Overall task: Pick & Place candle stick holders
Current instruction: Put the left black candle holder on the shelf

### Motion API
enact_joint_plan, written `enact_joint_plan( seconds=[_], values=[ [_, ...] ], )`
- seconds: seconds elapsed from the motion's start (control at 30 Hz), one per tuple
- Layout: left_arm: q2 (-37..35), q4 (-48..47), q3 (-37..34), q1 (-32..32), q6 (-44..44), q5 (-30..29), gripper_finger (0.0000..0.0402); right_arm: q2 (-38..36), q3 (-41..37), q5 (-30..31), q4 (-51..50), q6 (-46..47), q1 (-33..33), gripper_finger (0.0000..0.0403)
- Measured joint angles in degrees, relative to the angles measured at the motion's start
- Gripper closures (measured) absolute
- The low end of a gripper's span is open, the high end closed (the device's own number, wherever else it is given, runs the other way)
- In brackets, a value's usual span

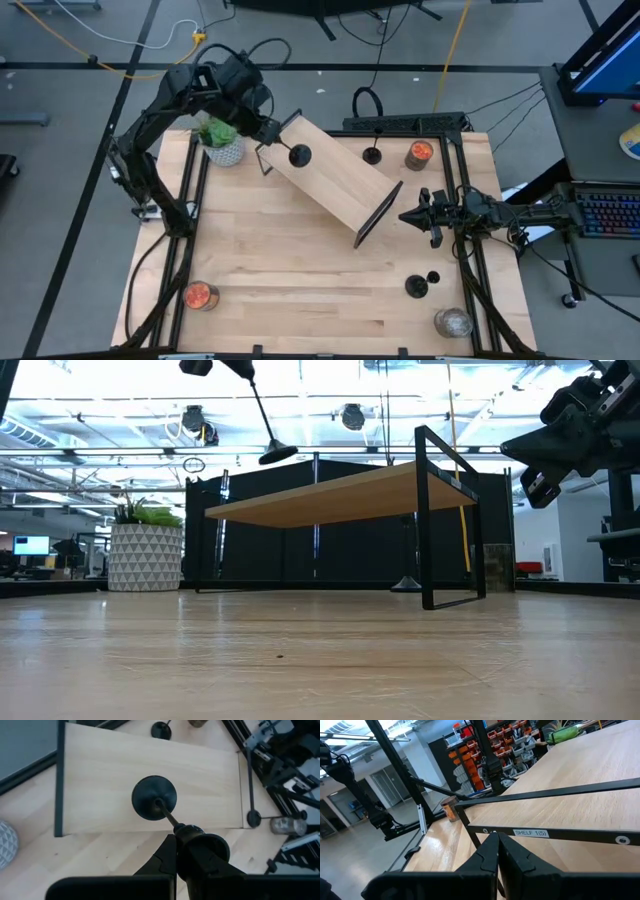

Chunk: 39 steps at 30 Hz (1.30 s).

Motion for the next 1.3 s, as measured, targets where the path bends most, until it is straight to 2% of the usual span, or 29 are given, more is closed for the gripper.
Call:
enact_joint_plan(
  seconds=[0.3,0.5,0.8,1.0,1.17,1.3],
  values=[
    [0.00,0.07,0.00,1.20,0.75,0.12,0.0392,0.00,0.02,0.00,2.92,3.44,0.02,0.0403],
    [0.00,0.09,0.00,1.18,0.81,0.16,0.0392,0.00,0.00,0.02,11.85,8.09,0.02,0.0403],
    [0.00,0.18,0.00,1.18,1.65,0.12,0.0392,-0.01,0.00,0.48,26.32,8.06,0.01,0.0403],
    [0.00,0.23,0.00,0.91,1.87,0.10,0.0392,0.00,0.00,5.63,30.72,8.21,0.02,0.0403],
    [0.00,0.27,0.00,0.08,1.82,0.07,0.0392,0.89,0.42,14.89,30.54,8.00,0.02,0.0403],
    [0.00,1.33,0.00,-0.70,1.80,0.09,0.0392,5.01,4.02,16.19,28.47,5.04,-0.01,0.0403]
  ],
)
